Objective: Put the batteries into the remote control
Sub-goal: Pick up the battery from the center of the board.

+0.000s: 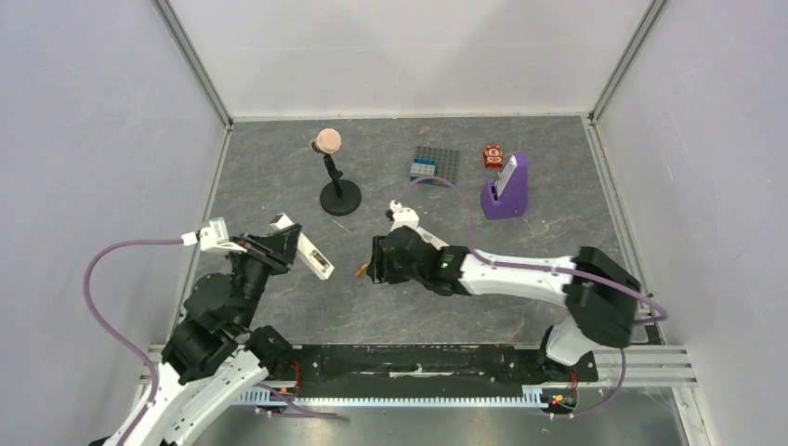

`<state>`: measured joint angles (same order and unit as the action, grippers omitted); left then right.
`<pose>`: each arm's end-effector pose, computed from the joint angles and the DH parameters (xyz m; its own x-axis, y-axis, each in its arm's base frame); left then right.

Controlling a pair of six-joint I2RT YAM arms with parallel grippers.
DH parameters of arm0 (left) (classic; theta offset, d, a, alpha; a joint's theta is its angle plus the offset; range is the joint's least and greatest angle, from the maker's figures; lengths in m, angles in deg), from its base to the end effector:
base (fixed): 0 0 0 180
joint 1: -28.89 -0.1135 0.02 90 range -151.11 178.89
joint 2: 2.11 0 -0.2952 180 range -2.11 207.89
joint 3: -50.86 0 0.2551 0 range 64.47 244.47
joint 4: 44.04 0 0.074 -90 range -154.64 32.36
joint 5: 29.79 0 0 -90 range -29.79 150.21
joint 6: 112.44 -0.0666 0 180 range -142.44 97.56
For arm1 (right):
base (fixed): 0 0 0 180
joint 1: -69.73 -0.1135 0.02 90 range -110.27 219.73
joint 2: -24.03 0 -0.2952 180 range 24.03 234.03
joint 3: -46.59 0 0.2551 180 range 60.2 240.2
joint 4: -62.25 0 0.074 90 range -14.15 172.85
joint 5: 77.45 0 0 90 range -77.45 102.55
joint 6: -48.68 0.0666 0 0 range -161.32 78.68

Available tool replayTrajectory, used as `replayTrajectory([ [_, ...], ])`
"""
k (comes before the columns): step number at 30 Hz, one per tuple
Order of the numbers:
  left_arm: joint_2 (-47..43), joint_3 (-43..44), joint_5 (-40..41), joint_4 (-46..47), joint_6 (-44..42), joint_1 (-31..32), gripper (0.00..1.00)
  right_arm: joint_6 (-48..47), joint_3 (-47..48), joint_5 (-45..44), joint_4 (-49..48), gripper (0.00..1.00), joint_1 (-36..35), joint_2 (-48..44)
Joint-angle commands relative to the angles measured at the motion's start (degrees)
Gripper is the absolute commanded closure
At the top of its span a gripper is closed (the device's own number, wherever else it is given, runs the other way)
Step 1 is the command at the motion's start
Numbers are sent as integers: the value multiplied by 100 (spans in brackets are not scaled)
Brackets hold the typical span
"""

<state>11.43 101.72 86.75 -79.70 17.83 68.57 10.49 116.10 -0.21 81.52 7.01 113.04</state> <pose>0.0724 -0.0214 0.3411 -0.1300 -0.6435 -0.7543 0.1880 0.7310 -0.6560 0.1798 0.3165 0.2365 -0.7967 0.1275 -0.5907 -0.2616 0.8084 0.5273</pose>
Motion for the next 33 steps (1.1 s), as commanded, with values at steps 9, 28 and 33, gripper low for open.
replayTrajectory([
  [9, -420, 719, 1118, -1009, -725, 13, 98, -929, 1728, -1675, 640, 45, -535, 1956],
  [28, -676, 803, 1057, -1419, -688, 16, 98, -7492, 1698, 2050, 268, 36, 290, 2155],
  [33, -647, 802, 1110, -1493, -610, 14, 98, -8250, 2239, 2618, 829, 37, 479, 2584],
])
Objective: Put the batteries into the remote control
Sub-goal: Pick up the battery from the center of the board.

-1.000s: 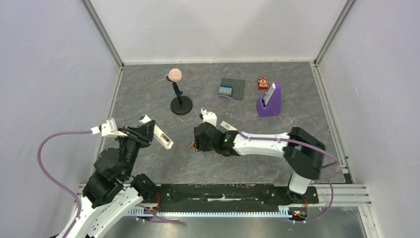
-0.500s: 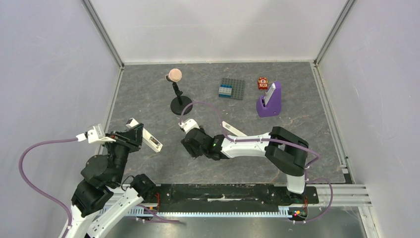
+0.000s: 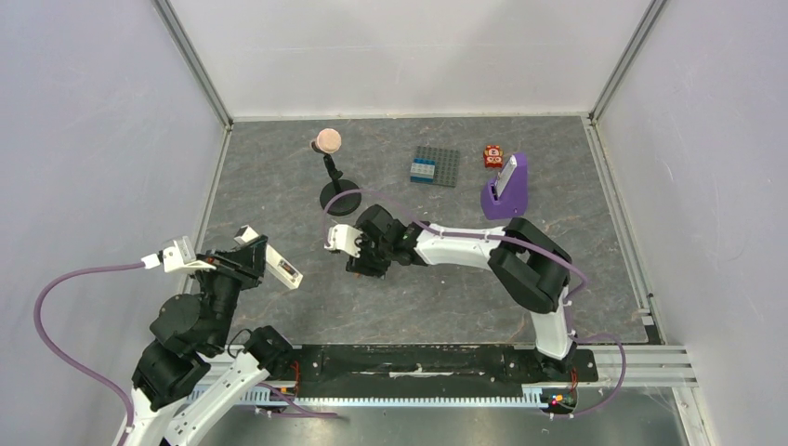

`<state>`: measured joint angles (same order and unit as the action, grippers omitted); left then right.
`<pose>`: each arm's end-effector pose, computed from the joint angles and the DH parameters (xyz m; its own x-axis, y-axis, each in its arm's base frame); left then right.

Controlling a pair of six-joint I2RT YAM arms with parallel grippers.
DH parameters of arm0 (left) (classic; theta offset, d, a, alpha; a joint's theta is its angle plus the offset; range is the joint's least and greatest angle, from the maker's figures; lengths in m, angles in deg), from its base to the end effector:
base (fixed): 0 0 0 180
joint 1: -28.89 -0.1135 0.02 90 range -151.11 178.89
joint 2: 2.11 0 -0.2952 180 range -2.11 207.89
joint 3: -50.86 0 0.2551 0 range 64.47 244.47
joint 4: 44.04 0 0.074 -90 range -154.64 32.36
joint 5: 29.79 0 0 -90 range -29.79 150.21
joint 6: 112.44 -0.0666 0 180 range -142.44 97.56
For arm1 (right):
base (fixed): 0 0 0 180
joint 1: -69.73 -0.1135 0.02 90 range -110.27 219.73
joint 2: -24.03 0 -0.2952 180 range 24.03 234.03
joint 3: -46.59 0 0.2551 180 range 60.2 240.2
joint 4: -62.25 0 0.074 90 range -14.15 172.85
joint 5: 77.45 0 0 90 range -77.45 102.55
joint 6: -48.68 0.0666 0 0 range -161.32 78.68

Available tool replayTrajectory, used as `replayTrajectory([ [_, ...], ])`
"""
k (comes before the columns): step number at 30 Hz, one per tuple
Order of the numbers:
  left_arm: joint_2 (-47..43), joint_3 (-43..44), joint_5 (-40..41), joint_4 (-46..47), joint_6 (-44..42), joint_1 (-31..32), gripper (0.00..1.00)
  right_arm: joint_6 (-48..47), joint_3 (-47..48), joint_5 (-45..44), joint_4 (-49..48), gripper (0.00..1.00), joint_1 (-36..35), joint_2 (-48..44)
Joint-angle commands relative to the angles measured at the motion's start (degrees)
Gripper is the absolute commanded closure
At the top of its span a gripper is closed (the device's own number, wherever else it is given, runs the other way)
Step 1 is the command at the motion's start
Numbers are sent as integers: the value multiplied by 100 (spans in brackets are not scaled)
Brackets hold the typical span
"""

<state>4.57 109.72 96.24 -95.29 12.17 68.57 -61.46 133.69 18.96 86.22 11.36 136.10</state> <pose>0.0335 0.0231 0.3514 -0.0259 -0.5753 -0.8175 0.0595 0.8154 -0.5758 0.2319 0.3907 0.1737 -0.0667 -0.7607 -0.6457 -0.9667 0.2096 -0.1471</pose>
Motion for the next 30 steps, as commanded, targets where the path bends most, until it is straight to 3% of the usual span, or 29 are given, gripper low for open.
replayTrajectory([
  [1, 47, 9, 191, 52, -29, 14, 98, -1152, 550, 766, 411, 37, 45, 353],
  [11, 220, 149, 362, -110, -6, 14, 98, -1759, 989, 1289, 863, 38, 73, 901],
  [17, 313, 157, 436, -39, 3, 13, 98, -1843, 1413, 1250, 1486, 53, 128, 1299],
  [24, 557, 170, 433, -76, 23, 13, 98, -1941, 1525, 1384, 1798, 58, 133, 1547],
  [30, 590, 255, 465, -84, 7, 14, 98, -1854, 1605, 1029, 2136, 80, 111, 1630],
])
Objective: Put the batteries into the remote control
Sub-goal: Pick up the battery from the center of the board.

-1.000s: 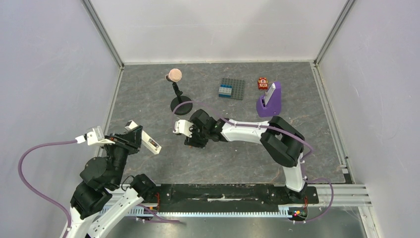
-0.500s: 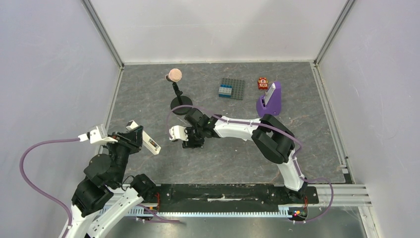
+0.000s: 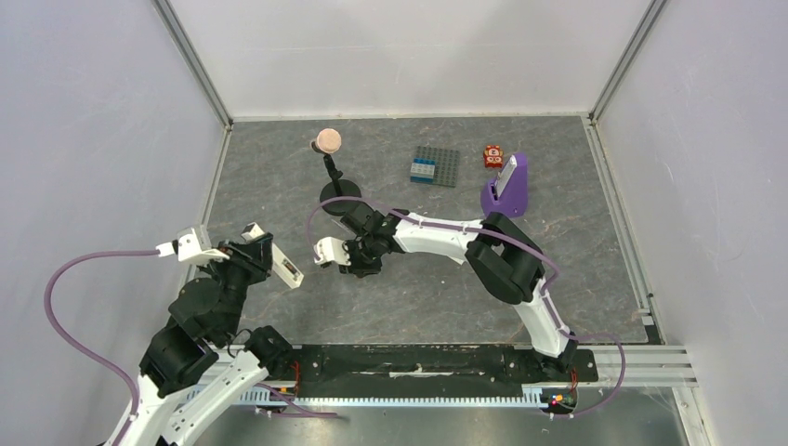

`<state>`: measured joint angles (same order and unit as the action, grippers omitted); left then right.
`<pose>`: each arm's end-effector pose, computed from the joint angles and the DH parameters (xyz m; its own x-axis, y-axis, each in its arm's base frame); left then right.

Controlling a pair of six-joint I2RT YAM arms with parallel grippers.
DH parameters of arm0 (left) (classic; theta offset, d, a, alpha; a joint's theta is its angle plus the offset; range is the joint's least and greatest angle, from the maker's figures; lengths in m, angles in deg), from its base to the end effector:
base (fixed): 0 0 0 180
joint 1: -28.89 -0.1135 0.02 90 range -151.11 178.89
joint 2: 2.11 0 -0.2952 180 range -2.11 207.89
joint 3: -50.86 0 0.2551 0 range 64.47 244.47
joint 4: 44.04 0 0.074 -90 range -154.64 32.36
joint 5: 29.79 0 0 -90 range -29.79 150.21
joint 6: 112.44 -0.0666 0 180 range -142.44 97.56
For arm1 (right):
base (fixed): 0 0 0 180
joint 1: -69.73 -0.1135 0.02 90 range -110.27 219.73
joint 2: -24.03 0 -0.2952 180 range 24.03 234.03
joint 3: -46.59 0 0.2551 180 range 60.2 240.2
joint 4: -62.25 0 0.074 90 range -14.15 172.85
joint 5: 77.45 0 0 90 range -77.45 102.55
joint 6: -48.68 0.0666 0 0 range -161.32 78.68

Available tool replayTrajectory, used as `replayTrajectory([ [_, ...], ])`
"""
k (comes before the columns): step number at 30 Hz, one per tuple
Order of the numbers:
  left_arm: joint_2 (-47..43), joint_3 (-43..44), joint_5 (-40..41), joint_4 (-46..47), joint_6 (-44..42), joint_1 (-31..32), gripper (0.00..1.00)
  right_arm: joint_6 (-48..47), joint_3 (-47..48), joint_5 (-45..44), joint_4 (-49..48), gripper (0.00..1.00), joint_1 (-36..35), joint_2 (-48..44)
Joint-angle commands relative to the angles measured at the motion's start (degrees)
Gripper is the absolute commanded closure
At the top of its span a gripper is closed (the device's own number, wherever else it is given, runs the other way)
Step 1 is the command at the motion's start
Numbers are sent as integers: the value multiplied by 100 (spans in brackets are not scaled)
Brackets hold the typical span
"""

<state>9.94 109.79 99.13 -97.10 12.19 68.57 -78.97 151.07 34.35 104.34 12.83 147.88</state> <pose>0.0504 0.0126 0.3478 -0.0773 -0.5103 -0.8565 -0.0339 0.8599 -0.5093 0.2469 0.4240 0.1547 0.1545 -0.8016 -0.5776 -0.9856 -0.1658 -0.0335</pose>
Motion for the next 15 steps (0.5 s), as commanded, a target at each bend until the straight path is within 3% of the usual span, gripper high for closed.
replayTrajectory([
  [1, 52, 257, 177, 89, 1, 14, 98, -83, -177, -513, 323, 83, -31, 396],
  [5, -1, 245, 177, 75, 60, 13, 98, 217, -315, -441, 144, 94, -31, 123],
  [12, 5, 183, 1, 151, 175, 14, 98, 1573, -646, 278, -477, 95, 359, -672],
  [15, 56, 129, -155, 262, 206, 15, 98, 1998, -1267, 226, -991, 95, 484, -1247],
])
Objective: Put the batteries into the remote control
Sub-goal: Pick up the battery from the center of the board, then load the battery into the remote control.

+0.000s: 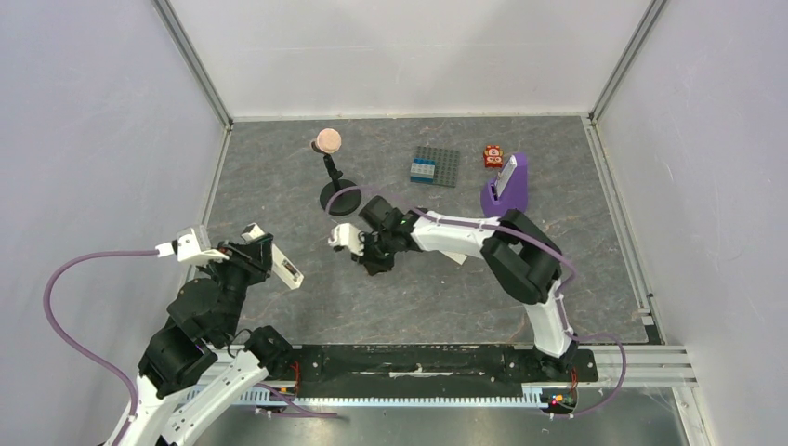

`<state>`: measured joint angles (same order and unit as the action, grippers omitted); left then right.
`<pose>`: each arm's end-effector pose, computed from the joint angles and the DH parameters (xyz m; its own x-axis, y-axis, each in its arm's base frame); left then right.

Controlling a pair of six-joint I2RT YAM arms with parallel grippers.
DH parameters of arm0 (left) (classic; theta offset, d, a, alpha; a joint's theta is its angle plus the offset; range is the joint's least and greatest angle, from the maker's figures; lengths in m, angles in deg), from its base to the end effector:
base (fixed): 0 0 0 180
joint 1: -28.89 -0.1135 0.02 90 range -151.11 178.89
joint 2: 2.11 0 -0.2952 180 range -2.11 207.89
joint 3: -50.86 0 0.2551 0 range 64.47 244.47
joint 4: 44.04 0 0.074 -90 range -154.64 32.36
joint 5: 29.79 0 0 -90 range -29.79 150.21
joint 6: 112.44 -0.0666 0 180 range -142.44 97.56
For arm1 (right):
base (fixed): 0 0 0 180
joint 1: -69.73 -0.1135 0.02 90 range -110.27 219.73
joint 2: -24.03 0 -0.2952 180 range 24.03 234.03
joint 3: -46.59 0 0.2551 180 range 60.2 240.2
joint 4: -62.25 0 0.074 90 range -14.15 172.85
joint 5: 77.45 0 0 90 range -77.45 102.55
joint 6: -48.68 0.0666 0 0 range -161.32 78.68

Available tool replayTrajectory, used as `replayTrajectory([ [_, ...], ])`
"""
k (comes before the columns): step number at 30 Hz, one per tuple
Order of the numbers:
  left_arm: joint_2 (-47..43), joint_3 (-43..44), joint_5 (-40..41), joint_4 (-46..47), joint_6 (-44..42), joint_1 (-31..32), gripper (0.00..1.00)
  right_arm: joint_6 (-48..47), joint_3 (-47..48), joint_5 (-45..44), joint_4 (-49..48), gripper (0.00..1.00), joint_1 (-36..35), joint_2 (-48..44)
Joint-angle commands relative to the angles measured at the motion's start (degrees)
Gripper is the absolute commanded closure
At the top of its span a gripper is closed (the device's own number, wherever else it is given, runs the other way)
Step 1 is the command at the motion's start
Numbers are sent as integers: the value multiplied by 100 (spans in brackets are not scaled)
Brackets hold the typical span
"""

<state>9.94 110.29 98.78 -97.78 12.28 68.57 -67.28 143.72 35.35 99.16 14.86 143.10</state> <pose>0.0491 0.0132 0.3489 -0.0828 -0.5099 -0.8562 -0.0302 0.8601 -0.5093 0.2494 0.3993 0.1603 -0.0622 -0.7898 -0.6103 -0.9972 0.0232 0.0717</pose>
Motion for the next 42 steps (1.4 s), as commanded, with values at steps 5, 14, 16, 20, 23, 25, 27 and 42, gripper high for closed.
replayTrajectory([
  [5, 151, -35, -395, 521, 253, 13, 98, 1503, -1450, -575, -1155, 95, 442, -1588],
  [14, 504, -795, -1203, 1454, 761, 14, 98, 2901, -2633, -1329, -1817, 93, 565, -3023],
  [16, 614, -1055, -1452, 1900, 894, 13, 98, 3264, -2848, -1521, -2025, 93, 565, -3434],
  [20, 898, -1691, -2134, 3303, 1163, 13, 98, 3885, -3401, -1447, -2741, 93, 559, -4440],
  [23, 1177, -2080, -2612, 4455, 1362, 22, 98, 4122, -3565, -1214, -3040, 92, 493, -5059],
  [25, 1355, -2234, -2758, 5014, 1489, 17, 98, 4247, -3626, -1253, -3156, 92, 436, -5392],
  [27, 1563, -2354, -2841, 5471, 1628, 13, 98, 4416, -3697, -1170, -3369, 93, 378, -5643],
  [42, 2847, -2675, -3423, 8019, 2764, 13, 98, 5110, -3960, -1406, -4559, 93, -287, -5821],
])
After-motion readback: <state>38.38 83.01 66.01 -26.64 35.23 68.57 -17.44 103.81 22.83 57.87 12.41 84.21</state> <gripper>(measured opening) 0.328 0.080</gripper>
